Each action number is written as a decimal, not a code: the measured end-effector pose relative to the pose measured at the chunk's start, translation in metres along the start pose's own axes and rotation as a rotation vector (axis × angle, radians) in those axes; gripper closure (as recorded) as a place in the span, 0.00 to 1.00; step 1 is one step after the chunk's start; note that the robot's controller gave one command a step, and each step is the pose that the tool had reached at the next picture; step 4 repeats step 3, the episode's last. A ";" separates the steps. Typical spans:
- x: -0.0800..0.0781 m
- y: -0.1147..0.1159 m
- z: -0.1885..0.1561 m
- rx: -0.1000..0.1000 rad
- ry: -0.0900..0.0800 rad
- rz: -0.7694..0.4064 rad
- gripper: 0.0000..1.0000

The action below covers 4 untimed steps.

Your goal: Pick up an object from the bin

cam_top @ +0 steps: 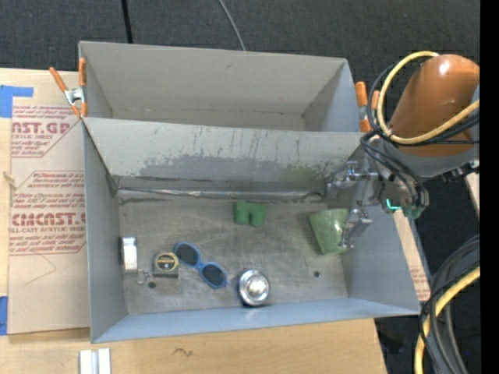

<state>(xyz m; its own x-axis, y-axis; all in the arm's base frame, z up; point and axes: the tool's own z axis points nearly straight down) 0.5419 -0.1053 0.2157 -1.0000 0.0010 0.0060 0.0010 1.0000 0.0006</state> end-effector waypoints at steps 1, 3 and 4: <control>-0.027 -0.041 0.124 0.001 -0.013 -0.043 0.00; -0.012 -0.032 -0.010 0.004 -0.016 -0.174 1.00; -0.012 -0.032 -0.010 0.004 -0.016 -0.174 1.00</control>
Offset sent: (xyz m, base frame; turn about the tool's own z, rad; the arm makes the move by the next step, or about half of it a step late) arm 0.0259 -0.0456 -0.1399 -0.0421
